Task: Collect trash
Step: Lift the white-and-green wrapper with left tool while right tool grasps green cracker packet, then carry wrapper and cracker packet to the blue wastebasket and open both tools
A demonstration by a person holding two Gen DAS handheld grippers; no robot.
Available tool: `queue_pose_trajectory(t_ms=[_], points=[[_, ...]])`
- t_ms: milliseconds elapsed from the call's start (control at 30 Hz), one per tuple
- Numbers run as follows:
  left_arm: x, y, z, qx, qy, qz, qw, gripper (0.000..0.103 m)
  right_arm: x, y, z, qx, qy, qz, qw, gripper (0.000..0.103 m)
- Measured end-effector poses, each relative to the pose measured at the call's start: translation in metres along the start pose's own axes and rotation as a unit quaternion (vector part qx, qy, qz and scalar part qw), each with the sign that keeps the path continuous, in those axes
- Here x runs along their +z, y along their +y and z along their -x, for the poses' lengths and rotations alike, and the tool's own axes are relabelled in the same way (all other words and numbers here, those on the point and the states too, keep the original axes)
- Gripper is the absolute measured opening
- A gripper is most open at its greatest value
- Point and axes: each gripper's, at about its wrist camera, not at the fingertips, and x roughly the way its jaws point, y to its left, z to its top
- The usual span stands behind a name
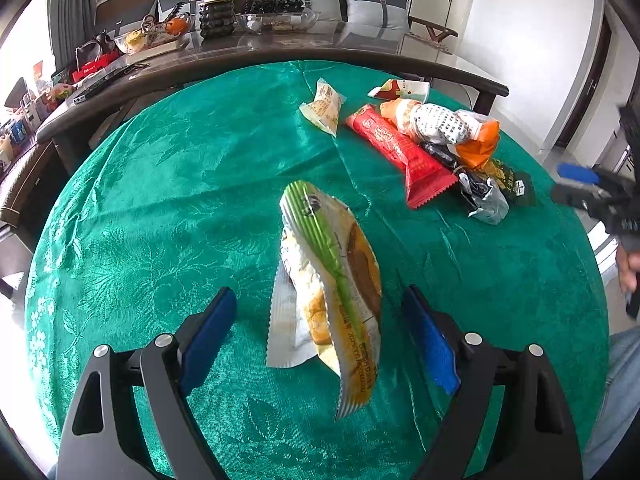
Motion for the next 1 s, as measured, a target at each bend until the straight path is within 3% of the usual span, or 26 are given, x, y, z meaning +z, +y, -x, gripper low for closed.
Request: queue_pose_trajectory(t_ms=[233, 333, 367, 433, 500, 567, 700, 1000], points=[[0.004, 0.001, -0.008, 0.003, 0.008, -0.005, 0.9999, 0.082, 0.032, 0.007, -0.059, 0.029, 0.08, 0.05, 0.995, 0.079], [0.005, 0.003, -0.01, 0.003, 0.01, -0.007, 0.9999, 0.082, 0.032, 0.014, -0.065, 0.041, 0.095, 0.06, 0.993, 0.06], [0.006, 0.003, -0.009, 0.003, 0.01, -0.008, 0.9999, 0.08, 0.033, 0.015, -0.064, 0.047, 0.096, 0.057, 0.993, 0.04], [0.006, 0.003, -0.009, 0.013, 0.009, -0.011, 0.9998, 0.07, 0.033, 0.012, -0.057, 0.042, 0.095, 0.041, 0.994, 0.039], [0.006, 0.003, -0.006, 0.006, 0.006, -0.01, 0.9999, 0.04, 0.029, 0.009, -0.047, 0.041, 0.086, 0.026, 0.995, 0.038], [0.007, 0.003, -0.002, -0.002, 0.001, -0.005, 1.0, 0.031, 0.023, 0.004, -0.031, 0.045, 0.069, 0.006, 0.997, 0.037], [0.006, -0.004, 0.008, -0.018, -0.002, 0.002, 0.9998, 0.024, 0.007, -0.002, 0.006, 0.055, 0.038, -0.025, 0.997, 0.037], [0.014, -0.063, 0.038, -0.057, -0.022, -0.038, 0.9974, 0.023, -0.036, -0.018, 0.059, 0.044, 0.003, -0.066, 0.997, 0.037]])
